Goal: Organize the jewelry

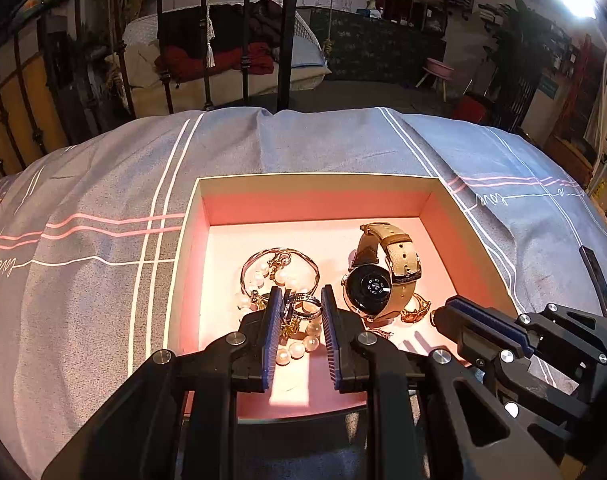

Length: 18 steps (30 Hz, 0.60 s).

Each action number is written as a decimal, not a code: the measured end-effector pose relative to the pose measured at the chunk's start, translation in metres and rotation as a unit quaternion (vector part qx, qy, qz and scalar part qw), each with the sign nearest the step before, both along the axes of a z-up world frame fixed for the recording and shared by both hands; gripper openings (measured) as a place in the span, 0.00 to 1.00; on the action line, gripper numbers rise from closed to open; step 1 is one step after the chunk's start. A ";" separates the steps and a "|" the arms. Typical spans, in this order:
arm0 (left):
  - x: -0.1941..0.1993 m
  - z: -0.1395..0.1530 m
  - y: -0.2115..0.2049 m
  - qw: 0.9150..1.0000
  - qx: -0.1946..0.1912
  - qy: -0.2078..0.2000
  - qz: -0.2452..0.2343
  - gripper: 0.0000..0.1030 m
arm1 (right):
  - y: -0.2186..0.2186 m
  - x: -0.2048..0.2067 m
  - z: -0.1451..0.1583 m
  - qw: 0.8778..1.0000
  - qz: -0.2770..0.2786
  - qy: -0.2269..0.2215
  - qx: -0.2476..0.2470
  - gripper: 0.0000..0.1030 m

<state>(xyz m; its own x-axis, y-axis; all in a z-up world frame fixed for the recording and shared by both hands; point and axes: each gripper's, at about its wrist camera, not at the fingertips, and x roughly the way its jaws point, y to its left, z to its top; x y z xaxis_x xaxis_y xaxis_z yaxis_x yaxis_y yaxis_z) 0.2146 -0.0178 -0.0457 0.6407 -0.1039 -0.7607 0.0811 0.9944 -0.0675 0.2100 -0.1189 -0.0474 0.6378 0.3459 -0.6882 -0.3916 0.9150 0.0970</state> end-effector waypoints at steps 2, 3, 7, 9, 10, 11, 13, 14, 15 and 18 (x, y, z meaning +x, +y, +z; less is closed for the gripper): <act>0.001 -0.001 0.001 1.000 0.001 0.001 0.002 0.19 | 0.000 -0.001 0.000 1.000 0.000 -0.001 0.000 0.06; 0.001 -0.001 0.001 1.000 0.002 0.002 0.003 0.19 | 0.000 -0.001 0.000 1.000 0.000 -0.001 0.000 0.06; 0.000 0.002 0.002 1.000 0.003 0.000 0.002 0.27 | -0.001 -0.003 0.001 1.000 0.000 -0.002 -0.001 0.08; -0.005 0.007 0.004 1.000 0.002 -0.005 0.006 0.37 | -0.003 -0.006 0.003 1.000 -0.004 -0.003 -0.004 0.25; -0.008 0.011 0.006 1.000 -0.004 -0.009 0.008 0.42 | -0.005 -0.010 0.006 1.000 -0.008 -0.009 -0.004 0.53; -0.011 0.015 0.008 1.000 -0.011 -0.012 0.010 0.45 | -0.006 -0.015 0.009 1.000 -0.012 -0.017 -0.005 0.67; -0.022 0.025 0.014 0.999 -0.022 -0.021 0.019 0.57 | -0.009 -0.028 0.015 0.999 -0.013 -0.031 -0.010 0.75; -0.029 0.031 0.016 0.999 -0.028 -0.030 0.024 0.60 | -0.011 -0.033 0.016 0.999 -0.012 -0.034 -0.012 0.76; -0.038 0.036 0.019 0.998 -0.034 -0.039 0.028 0.66 | -0.013 -0.039 0.017 0.999 -0.012 -0.040 -0.012 0.83; -0.071 0.055 0.022 0.994 -0.044 -0.091 0.034 0.80 | -0.024 -0.064 0.024 0.996 -0.022 -0.081 0.002 0.95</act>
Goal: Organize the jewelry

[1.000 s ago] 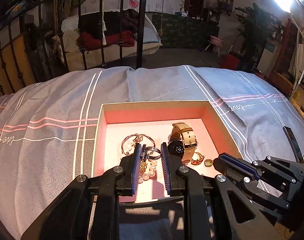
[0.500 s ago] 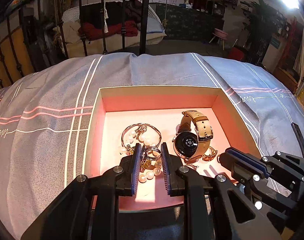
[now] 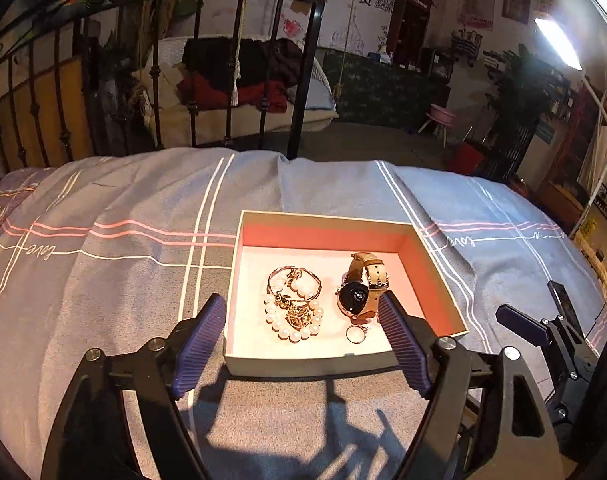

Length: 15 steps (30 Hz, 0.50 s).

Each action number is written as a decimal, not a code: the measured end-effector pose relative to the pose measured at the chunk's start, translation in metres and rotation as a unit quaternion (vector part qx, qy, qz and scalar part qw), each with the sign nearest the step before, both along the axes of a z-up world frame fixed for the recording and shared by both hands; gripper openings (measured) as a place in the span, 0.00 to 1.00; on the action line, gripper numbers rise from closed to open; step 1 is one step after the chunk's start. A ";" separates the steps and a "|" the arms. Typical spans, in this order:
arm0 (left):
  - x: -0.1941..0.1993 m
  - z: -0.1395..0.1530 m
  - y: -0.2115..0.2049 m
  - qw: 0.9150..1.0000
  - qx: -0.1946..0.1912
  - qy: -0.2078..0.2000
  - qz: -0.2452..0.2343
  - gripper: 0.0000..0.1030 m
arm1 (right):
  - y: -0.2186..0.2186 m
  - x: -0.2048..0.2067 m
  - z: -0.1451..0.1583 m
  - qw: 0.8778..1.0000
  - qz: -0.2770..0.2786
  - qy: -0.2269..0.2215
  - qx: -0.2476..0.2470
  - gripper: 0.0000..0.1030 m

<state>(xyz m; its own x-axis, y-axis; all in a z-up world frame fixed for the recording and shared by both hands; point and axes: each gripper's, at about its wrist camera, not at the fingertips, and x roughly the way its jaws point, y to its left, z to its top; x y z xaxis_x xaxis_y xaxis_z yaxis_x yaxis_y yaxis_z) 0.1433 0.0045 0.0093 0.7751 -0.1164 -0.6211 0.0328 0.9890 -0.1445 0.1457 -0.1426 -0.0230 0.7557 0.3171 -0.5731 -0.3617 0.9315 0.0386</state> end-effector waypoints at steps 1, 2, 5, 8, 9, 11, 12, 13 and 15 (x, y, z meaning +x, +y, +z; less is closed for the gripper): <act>-0.013 0.006 0.000 1.000 0.001 -0.025 0.004 0.87 | -0.005 -0.009 0.004 1.000 -0.007 -0.018 0.011 0.95; -0.025 0.013 0.000 0.998 0.002 -0.054 0.008 0.90 | -0.010 -0.018 0.008 0.999 -0.017 -0.035 0.019 0.95; -0.064 0.026 -0.002 0.991 0.018 -0.131 0.024 0.93 | -0.022 -0.044 0.024 0.994 -0.042 -0.097 0.036 0.95; -0.085 0.034 -0.009 0.985 0.040 -0.164 0.028 0.93 | -0.031 -0.070 0.042 0.984 -0.062 -0.159 0.044 0.95; -0.089 0.036 -0.011 0.984 0.049 -0.170 0.027 0.93 | -0.033 -0.078 0.048 0.981 -0.066 -0.177 0.048 0.95; -0.098 0.037 -0.013 0.981 0.060 -0.181 0.027 0.93 | -0.037 -0.091 0.059 0.975 -0.068 -0.205 0.056 0.95; -0.102 0.038 -0.013 0.980 0.061 -0.186 0.029 0.93 | -0.038 -0.097 0.063 0.972 -0.068 -0.217 0.059 0.95; -0.105 0.038 -0.013 0.980 0.061 -0.188 0.028 0.93 | -0.038 -0.101 0.068 0.971 -0.064 -0.223 0.060 0.95; -0.107 0.039 -0.013 0.980 0.060 -0.188 0.030 0.93 | -0.035 -0.107 0.073 0.970 -0.060 -0.229 0.056 0.95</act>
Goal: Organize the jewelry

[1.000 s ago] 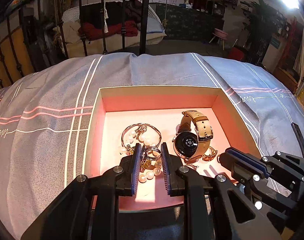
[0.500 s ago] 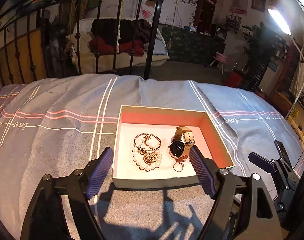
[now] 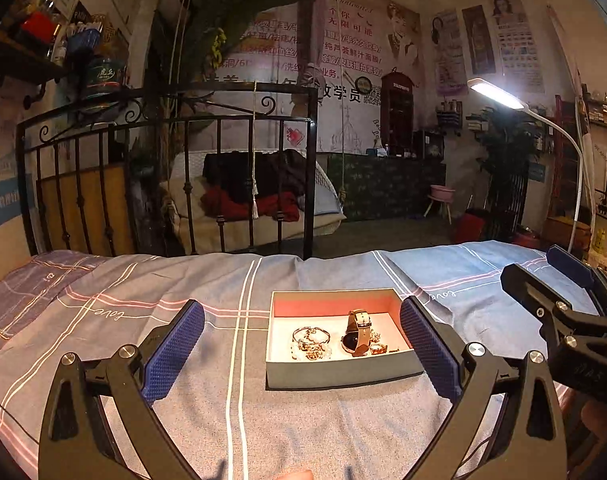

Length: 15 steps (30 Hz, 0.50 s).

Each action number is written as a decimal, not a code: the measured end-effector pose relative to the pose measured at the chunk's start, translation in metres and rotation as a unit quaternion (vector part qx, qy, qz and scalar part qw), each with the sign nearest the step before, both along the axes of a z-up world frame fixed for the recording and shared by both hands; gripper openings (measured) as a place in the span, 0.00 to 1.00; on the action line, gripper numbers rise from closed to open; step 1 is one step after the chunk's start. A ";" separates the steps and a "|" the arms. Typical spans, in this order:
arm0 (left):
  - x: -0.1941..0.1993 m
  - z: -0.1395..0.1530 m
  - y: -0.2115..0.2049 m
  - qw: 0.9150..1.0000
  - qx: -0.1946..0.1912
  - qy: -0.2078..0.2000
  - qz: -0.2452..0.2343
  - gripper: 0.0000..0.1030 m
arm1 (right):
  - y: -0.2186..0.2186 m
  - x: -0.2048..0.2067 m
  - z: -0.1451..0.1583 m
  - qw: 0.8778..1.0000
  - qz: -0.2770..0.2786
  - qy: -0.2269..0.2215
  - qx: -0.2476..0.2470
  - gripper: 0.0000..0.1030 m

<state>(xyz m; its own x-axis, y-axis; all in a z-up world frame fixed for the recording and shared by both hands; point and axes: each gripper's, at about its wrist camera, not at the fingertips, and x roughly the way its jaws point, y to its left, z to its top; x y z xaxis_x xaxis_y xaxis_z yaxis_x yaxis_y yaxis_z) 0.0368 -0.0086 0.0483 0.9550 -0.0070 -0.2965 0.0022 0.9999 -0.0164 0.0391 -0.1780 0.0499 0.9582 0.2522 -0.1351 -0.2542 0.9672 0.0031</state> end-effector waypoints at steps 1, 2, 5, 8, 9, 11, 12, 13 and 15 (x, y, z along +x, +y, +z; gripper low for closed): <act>-0.001 0.001 0.000 1.000 0.000 0.000 0.002 0.93 | 0.000 -0.003 0.002 1.000 0.002 -0.003 -0.001 0.95; -0.002 0.001 0.001 1.000 0.000 -0.002 0.004 0.93 | 0.001 -0.006 0.003 1.000 0.005 -0.006 0.001 0.95; -0.007 0.002 0.003 1.000 0.003 -0.005 0.010 0.93 | 0.001 -0.009 0.005 1.000 0.006 -0.007 0.001 0.95; -0.013 0.002 0.003 1.000 0.005 -0.007 0.014 0.93 | 0.002 -0.007 0.005 1.000 0.009 -0.002 0.004 0.95; -0.013 0.002 0.003 1.000 0.005 -0.006 0.012 0.93 | 0.002 -0.007 0.005 1.000 0.010 0.000 0.004 0.95; -0.013 0.000 0.003 1.000 0.008 -0.003 0.013 0.93 | 0.001 -0.007 0.005 1.000 0.012 0.004 0.006 0.95; -0.012 -0.001 0.003 1.000 0.007 -0.003 0.014 0.93 | 0.001 -0.006 0.004 1.000 0.012 0.006 0.006 0.95; -0.012 -0.001 0.003 1.000 0.007 -0.001 0.014 0.93 | 0.000 -0.005 0.004 1.000 0.012 0.007 0.006 0.95; -0.012 -0.002 0.002 1.000 0.008 -0.001 0.013 0.93 | 0.000 -0.003 0.003 1.000 0.010 0.009 0.006 0.95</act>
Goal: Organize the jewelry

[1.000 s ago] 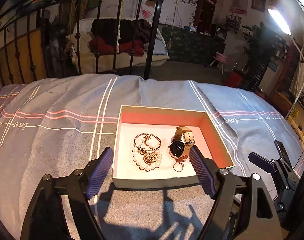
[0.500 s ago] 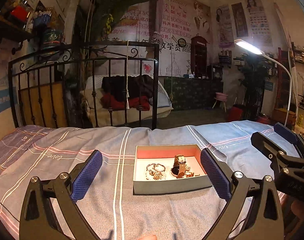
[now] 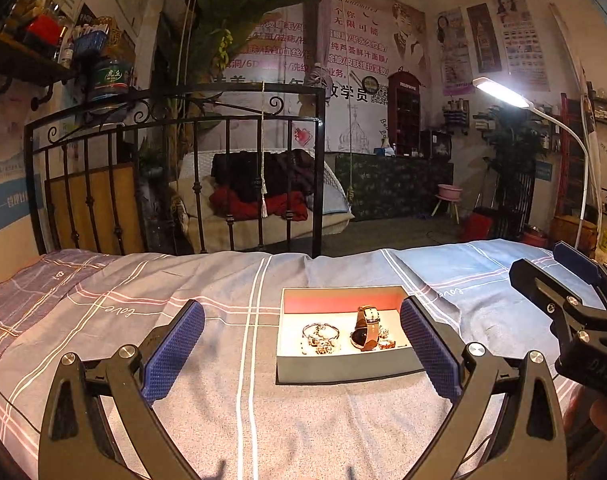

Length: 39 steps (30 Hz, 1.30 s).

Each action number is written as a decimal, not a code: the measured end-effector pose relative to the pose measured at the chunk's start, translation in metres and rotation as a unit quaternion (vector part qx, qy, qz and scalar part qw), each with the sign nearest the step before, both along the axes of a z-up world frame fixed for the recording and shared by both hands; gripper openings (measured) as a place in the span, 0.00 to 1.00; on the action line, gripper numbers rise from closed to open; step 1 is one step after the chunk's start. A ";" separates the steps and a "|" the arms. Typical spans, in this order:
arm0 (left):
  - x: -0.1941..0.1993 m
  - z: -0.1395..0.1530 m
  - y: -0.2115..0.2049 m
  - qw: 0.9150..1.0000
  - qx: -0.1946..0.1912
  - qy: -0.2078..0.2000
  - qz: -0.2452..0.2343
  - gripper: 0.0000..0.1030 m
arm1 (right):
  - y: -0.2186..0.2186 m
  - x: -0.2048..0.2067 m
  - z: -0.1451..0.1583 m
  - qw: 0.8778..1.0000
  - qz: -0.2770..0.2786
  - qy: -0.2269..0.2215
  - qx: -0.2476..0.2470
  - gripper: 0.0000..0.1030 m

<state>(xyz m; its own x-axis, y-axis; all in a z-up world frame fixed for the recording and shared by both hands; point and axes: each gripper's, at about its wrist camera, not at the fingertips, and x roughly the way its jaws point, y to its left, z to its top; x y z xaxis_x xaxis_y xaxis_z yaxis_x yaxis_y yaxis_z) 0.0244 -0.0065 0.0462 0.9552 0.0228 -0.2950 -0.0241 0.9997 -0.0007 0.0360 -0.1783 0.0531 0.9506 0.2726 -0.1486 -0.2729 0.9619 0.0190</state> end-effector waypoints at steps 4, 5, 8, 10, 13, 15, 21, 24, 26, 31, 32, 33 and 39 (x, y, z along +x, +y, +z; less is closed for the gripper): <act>-0.001 0.000 -0.002 1.000 0.004 0.000 0.000 0.93 | 0.000 0.002 -0.002 1.000 0.000 0.005 0.001 0.95; -0.001 0.000 -0.002 1.000 0.004 0.000 -0.001 0.93 | 0.000 0.003 -0.003 1.000 0.001 0.006 0.001 0.95; -0.001 -0.001 -0.002 1.000 0.005 0.000 0.001 0.93 | 0.001 0.004 -0.005 1.000 0.002 0.009 0.000 0.95; -0.001 -0.001 -0.002 1.000 0.004 0.001 0.001 0.93 | 0.001 0.005 -0.006 1.000 0.003 0.010 -0.001 0.95; -0.001 -0.001 -0.002 1.000 0.006 0.001 0.001 0.93 | 0.002 0.005 -0.007 1.000 0.003 0.011 -0.002 0.95; -0.002 -0.001 -0.002 1.000 0.005 0.001 0.001 0.93 | 0.002 0.005 -0.007 1.000 0.004 0.012 -0.002 0.95; -0.001 -0.003 -0.001 1.000 0.002 0.004 0.001 0.93 | 0.003 0.005 -0.008 1.000 0.004 0.014 -0.002 0.95; -0.001 -0.005 0.000 1.000 0.006 0.006 0.000 0.93 | 0.004 0.005 -0.010 1.000 0.005 0.016 -0.004 0.95; -0.001 -0.006 0.000 1.000 0.006 0.007 0.000 0.93 | 0.004 0.006 -0.010 1.000 0.007 0.018 -0.004 0.95; -0.001 -0.006 0.000 1.000 0.006 0.007 0.000 0.93 | 0.004 0.006 -0.010 1.000 0.008 0.019 -0.006 0.95; -0.001 -0.006 0.000 1.000 0.006 0.007 0.000 0.93 | 0.004 0.006 -0.011 1.000 0.008 0.020 -0.006 0.95; -0.001 -0.006 0.000 1.000 0.006 0.007 -0.001 0.93 | 0.004 0.006 -0.010 1.000 0.008 0.020 -0.006 0.95; -0.002 -0.007 0.000 1.000 0.008 0.009 -0.002 0.93 | 0.004 0.005 -0.011 1.000 0.009 0.020 -0.005 0.95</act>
